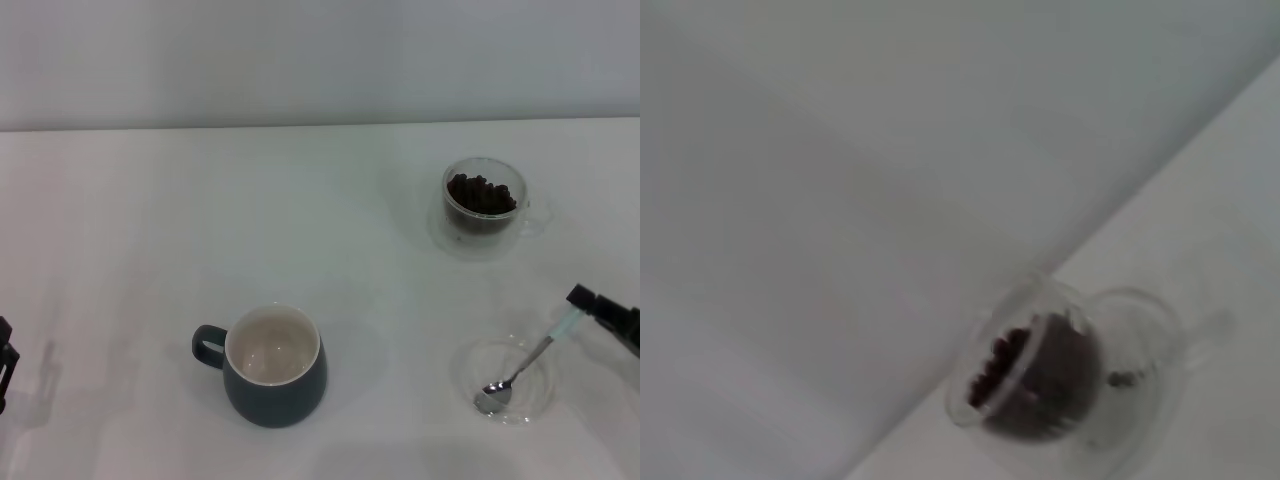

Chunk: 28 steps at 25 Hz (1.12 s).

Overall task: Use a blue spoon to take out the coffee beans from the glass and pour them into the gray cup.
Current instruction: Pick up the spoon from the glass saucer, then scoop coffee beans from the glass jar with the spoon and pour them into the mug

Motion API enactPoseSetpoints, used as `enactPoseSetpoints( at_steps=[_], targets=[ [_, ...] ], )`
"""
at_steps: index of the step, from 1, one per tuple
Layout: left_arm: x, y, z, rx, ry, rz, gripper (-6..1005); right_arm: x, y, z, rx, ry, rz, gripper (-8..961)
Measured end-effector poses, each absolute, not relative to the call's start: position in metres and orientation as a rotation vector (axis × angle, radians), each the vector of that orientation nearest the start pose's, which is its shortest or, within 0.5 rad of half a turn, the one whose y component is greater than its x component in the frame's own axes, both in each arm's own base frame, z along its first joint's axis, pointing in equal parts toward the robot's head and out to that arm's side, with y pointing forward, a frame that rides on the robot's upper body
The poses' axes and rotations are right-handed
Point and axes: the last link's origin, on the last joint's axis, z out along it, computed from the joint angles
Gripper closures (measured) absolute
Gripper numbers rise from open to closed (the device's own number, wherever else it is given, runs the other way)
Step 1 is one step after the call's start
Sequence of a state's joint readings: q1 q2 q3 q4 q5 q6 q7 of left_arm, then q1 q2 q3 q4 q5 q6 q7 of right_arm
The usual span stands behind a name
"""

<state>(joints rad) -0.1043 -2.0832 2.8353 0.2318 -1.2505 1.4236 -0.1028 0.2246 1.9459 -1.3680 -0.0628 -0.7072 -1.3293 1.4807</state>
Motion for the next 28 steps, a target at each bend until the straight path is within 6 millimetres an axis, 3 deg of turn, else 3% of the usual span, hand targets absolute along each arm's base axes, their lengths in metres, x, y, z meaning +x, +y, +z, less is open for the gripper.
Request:
enactPoseSetpoints(
  at_steps=[8,15,21,24,28],
  targets=[
    [-0.366,0.197,-0.036,-1.567,-0.635,-0.677,289,0.377,0.238,0.019,-1.637,1.518,1.334,800],
    [-0.366,0.197,-0.037,-1.579,-0.635,-0.674,290,0.348,0.276,0.042,-1.678,1.231,1.438,809],
    [-0.365,0.204,-0.044,-1.614,-0.661,-0.660,290,0.317,0.315,0.052,-1.737,0.911,1.405,808],
    [-0.367,0.204,-0.045,-1.608,-0.710,-0.686,290,0.310,0.334,0.051,-1.753,0.841,1.327,808],
    [-0.369,0.208,-0.047,-1.599,-0.789,-0.722,289,0.308,0.343,0.048,-1.773,0.743,1.224,807]
  ],
)
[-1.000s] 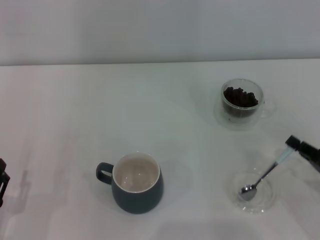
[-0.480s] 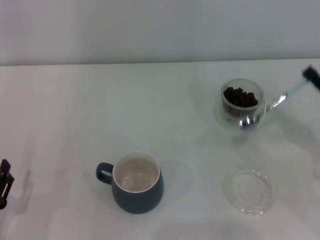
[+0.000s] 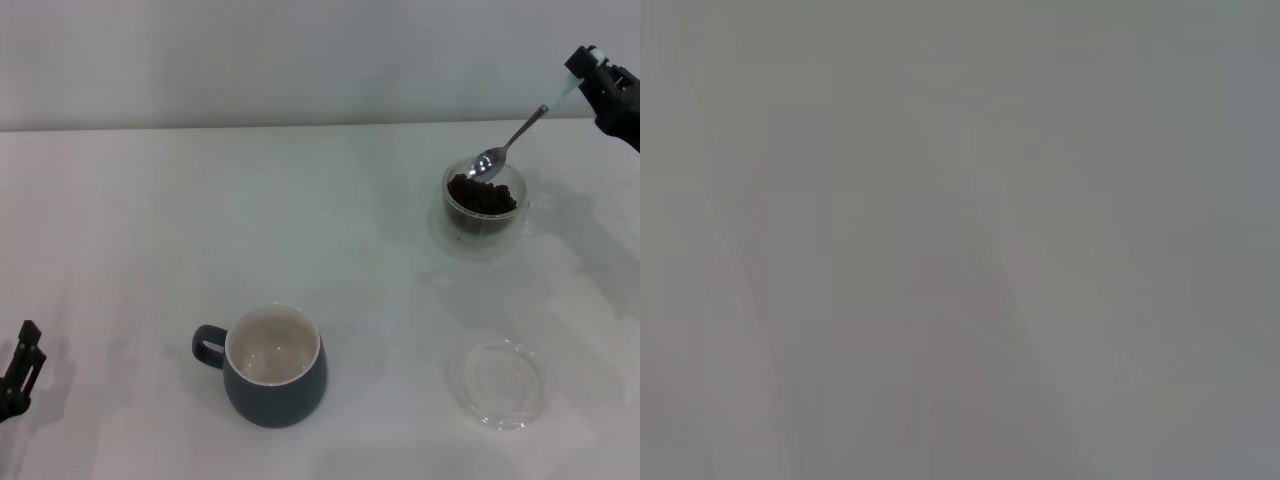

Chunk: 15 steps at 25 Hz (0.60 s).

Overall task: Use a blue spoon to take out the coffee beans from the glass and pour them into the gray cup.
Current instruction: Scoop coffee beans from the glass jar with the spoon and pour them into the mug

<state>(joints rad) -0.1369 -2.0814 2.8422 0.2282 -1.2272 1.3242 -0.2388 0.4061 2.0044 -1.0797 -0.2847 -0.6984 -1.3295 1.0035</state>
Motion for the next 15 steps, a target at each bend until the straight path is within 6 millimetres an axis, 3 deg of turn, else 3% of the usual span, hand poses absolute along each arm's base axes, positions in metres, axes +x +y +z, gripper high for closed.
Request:
enactPoseSetpoints(
  at_steps=[15],
  targets=[
    [-0.364,0.224,-0.049,-1.599,-0.807,-0.742,288,0.315,0.346,0.036,-1.833,0.546,0.963,805]
  ],
)
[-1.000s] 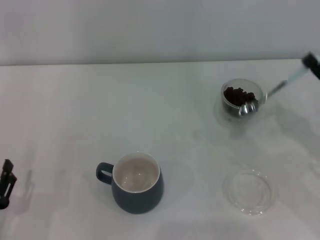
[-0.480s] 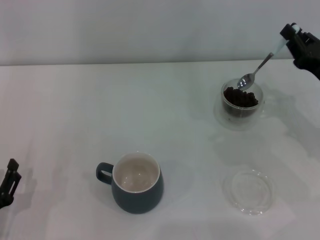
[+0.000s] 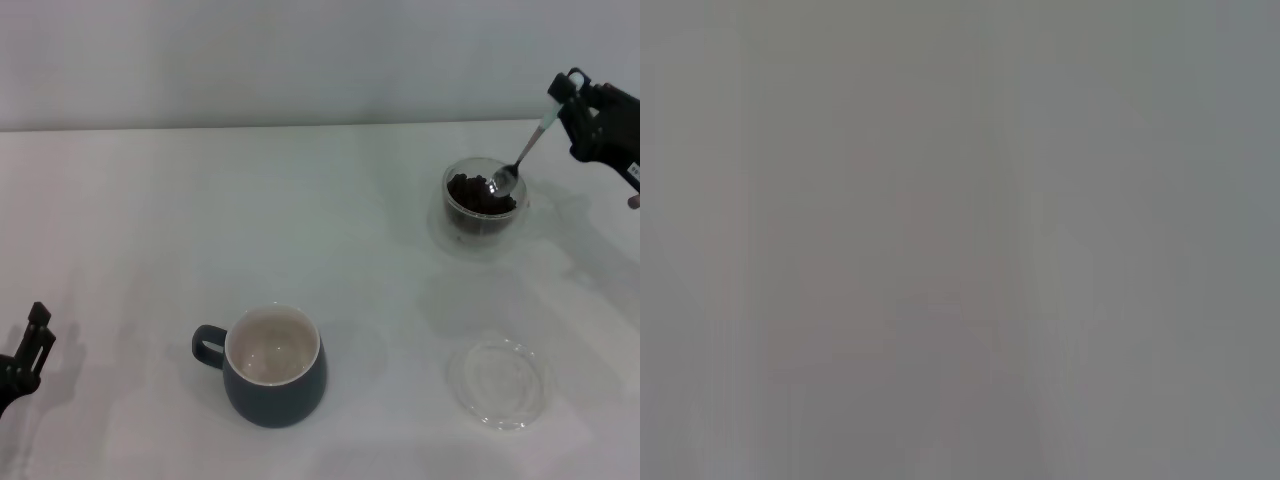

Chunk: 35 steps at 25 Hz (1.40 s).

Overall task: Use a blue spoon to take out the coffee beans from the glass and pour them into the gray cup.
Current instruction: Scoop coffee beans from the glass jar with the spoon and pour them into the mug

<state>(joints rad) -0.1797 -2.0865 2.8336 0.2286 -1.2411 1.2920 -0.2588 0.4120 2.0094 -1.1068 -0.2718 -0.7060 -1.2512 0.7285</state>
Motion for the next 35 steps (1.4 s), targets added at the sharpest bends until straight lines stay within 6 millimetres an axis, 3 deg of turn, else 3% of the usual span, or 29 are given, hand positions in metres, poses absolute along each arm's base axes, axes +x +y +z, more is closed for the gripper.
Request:
enactPoseSetpoints(
  at_steps=[13,29,35],
  targets=[
    [-0.362,0.224,-0.053,-1.609,-0.822,-0.746,289,0.327,0.343,0.019,-1.845,0.655,0.901,804],
    [-0.362,0.225,-0.050,-1.605,-0.811,-0.749,288,0.352,0.355,0.021,-1.552,1.226,1.062,801],
    [-0.364,0.225,-0.048,-1.598,-0.809,-0.744,287,0.353,0.355,0.021,-1.502,1.319,1.120,801]
  ],
)
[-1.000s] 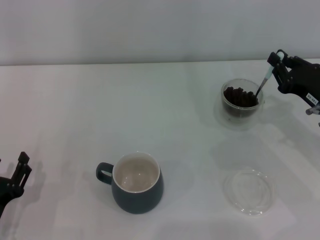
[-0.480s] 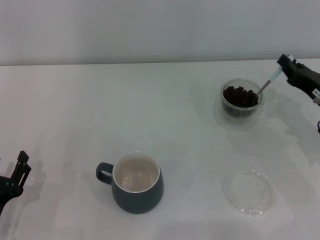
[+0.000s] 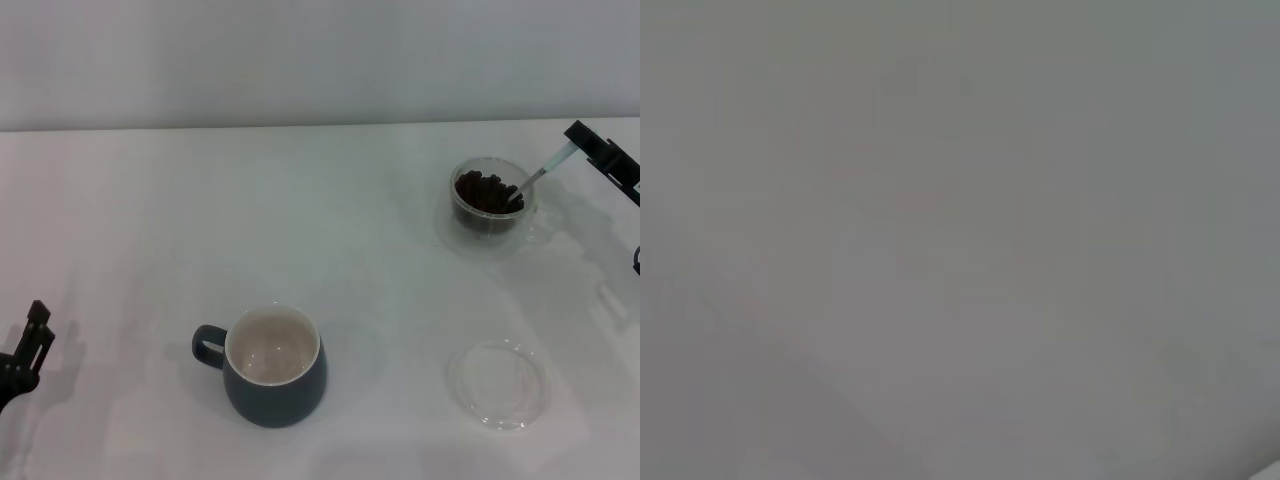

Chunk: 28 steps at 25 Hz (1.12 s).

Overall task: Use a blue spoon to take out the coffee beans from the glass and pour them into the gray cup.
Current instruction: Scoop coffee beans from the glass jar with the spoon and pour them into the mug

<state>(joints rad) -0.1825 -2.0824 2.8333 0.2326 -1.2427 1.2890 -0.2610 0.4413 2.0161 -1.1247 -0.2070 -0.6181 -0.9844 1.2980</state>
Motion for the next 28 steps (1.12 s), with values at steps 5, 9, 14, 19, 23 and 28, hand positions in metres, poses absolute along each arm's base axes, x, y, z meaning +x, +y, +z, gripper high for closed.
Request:
enactPoseSetpoints(
  at_steps=[5,9,14,19,23,28],
  targets=[
    [-0.364,0.226,-0.047,-1.598,-0.804,-0.742,288,0.353,0.355,0.021,-1.468,1.373,1.159,800],
    [-0.364,0.226,-0.047,-1.598,-0.802,-0.740,288,0.354,0.354,0.021,-1.441,1.406,1.184,800],
    [-0.365,0.225,-0.047,-1.597,-0.801,-0.737,289,0.357,0.352,0.022,-1.399,1.449,1.217,799],
    [-0.366,0.224,-0.047,-1.595,-0.803,-0.734,289,0.360,0.350,0.024,-1.348,1.481,1.248,798],
    [-0.366,0.224,-0.047,-1.596,-0.802,-0.731,289,0.362,0.350,0.027,-1.311,1.494,1.271,798],
    [-0.366,0.224,-0.047,-1.597,-0.800,-0.731,290,0.364,0.349,0.030,-1.254,1.523,1.313,797]
  ],
)
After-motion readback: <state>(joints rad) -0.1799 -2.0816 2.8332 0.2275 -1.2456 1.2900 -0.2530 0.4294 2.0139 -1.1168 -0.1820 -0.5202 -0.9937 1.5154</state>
